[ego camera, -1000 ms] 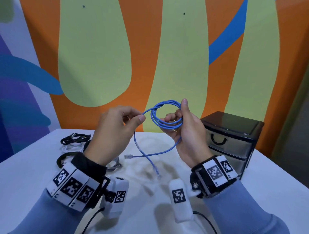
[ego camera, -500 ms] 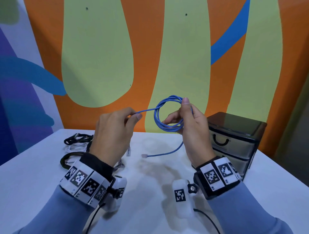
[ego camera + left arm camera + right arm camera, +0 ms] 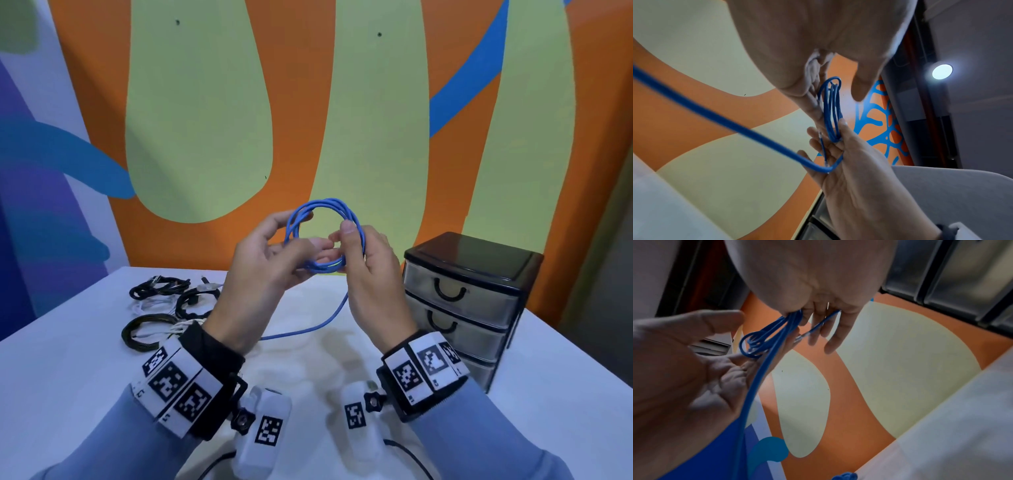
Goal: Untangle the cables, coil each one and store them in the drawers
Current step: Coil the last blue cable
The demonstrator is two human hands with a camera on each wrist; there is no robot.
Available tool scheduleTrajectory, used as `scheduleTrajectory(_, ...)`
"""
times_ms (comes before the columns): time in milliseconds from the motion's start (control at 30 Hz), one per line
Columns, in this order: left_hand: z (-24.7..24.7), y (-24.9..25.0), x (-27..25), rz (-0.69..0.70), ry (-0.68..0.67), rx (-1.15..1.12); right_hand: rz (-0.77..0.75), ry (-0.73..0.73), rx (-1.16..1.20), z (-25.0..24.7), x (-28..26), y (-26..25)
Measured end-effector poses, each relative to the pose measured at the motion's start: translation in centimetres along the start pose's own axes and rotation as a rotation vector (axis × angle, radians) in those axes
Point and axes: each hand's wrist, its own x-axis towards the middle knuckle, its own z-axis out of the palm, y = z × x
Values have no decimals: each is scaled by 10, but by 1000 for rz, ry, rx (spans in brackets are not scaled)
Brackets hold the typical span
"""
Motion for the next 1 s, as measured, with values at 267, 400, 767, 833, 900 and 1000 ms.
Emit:
scheduleTrajectory(267,-5,-7,-2,236,76,612,114,-114,51,-3,0,3)
scheduleTrajectory(400,-15,-13,3,327,74,915,54,-139,40,0,-2,4)
scheduleTrajectory(767,-32,-22,14,0,-226,784,37,-183,82,-1,-3,2)
scheduleTrajectory(833,-33,-23,15,-34,-216,772,27,-199,85,0,-3,3)
scheduleTrajectory(900,-32,-25,15,27,-185,818,41,-210,90,0,-2,6)
scheduleTrajectory(1000,-27,-27,13,212,-104,860,125,-185,148,1,-1,8)
